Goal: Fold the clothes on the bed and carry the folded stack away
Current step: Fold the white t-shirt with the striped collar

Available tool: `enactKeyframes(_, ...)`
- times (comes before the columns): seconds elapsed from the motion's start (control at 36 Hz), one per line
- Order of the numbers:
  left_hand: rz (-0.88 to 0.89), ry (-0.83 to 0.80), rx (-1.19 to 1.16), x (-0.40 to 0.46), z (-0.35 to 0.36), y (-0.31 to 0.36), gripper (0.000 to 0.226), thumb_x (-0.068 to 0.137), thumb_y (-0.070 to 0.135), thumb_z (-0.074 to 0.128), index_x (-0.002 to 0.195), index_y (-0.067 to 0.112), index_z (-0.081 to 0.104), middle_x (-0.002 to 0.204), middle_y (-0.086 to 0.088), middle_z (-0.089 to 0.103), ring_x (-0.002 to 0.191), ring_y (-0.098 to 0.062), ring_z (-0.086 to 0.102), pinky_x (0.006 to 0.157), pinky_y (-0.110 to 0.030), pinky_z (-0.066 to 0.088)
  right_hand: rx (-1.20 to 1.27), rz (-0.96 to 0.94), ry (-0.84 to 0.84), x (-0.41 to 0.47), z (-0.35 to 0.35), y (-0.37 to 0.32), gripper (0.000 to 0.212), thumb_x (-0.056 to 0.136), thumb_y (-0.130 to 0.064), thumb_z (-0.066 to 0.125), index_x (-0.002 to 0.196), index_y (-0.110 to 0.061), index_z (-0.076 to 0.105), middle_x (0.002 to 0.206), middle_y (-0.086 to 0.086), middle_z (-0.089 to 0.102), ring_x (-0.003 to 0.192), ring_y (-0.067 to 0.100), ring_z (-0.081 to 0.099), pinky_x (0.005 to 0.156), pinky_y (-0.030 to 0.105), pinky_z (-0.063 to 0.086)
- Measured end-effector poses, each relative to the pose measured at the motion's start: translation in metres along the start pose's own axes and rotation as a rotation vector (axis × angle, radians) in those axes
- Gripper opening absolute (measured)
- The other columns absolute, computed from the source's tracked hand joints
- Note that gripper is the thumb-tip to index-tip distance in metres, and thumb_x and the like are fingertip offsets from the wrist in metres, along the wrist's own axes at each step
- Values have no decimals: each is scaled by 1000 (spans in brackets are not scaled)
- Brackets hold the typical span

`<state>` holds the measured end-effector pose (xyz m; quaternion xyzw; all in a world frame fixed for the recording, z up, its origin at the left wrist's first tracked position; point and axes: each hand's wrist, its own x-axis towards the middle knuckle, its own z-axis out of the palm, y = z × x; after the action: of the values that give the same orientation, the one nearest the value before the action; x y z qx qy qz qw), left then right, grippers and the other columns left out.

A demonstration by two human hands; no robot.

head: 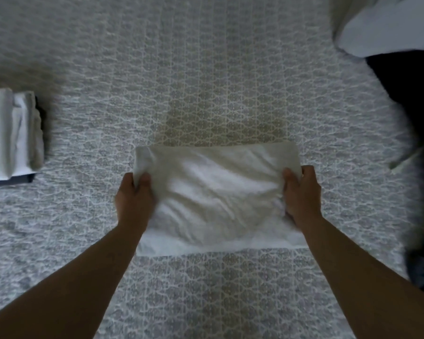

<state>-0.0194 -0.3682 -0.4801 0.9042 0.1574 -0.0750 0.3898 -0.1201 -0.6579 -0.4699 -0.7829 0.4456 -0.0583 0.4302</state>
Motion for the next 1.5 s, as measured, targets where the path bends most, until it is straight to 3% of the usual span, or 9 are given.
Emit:
enactKeyframes(0.14,-33,-23,142,2,3,-5,35,91,50,51,100,17,59,78,3,55,70,-15,45,60,-27,32,-160,27,53,1,0,14,32,88,-42,60,95,-14,45,72,-4,49,71,25,53,62,32,38)
enactKeyframes(0.31,-185,-196,507,-10,1,-14,82,85,76,27,114,8,61,100,-16,63,96,-35,58,74,-35,35,-331,173,46,-3,2,16,53,82,-56,56,113,-13,55,110,12,58,93,32,57,72,34,37)
enactKeyframes(0.44,-98,-253,414,-23,-3,-13,64,92,63,32,98,7,62,78,-7,58,78,-28,57,71,-35,44,-317,240,-176,-21,-8,18,69,86,-60,51,133,-10,47,123,19,57,114,36,53,90,39,40)
enactKeyframes(0.58,7,-124,235,-42,-11,-9,52,97,52,34,87,7,57,68,-5,55,69,-27,55,64,-33,43,-214,162,-145,-30,-19,10,48,87,-47,56,112,-6,63,105,16,65,95,30,58,73,29,36)
enactKeyframes(0.69,-55,-171,415,-53,-29,-43,48,95,53,39,98,9,58,84,-17,64,84,-37,62,68,-34,42,-317,137,-285,-41,-28,23,43,89,-44,54,115,-9,61,108,14,64,95,29,57,72,29,34)
enactKeyframes(0.86,-172,-270,405,-56,-33,-62,38,88,56,51,90,18,56,74,0,54,87,-31,59,68,-31,36,-476,114,-316,-49,-33,36,47,89,-47,56,124,-15,56,109,16,65,101,35,58,79,36,42)
enactKeyframes(1.08,-379,-273,-58,-51,-30,-36,40,85,50,63,102,14,63,94,-12,65,88,-31,62,76,-37,51,13,382,-337,-47,-27,15,52,77,-48,71,109,-7,65,97,8,66,90,25,63,80,36,50)
enactKeyframes(1.22,-297,-113,-64,-64,-43,-12,13,88,38,59,93,27,63,71,11,58,72,-17,57,67,-27,40,-99,179,-287,-64,-21,-12,39,88,-36,62,113,-6,63,94,8,61,87,24,56,74,31,40)
enactKeyframes(1.5,-135,52,146,-36,-150,-2,24,95,44,44,99,25,59,69,2,52,67,-25,48,64,-31,36,-225,-110,-271,-139,14,-133,38,95,-37,51,114,-5,61,108,18,65,103,35,59,87,39,46)
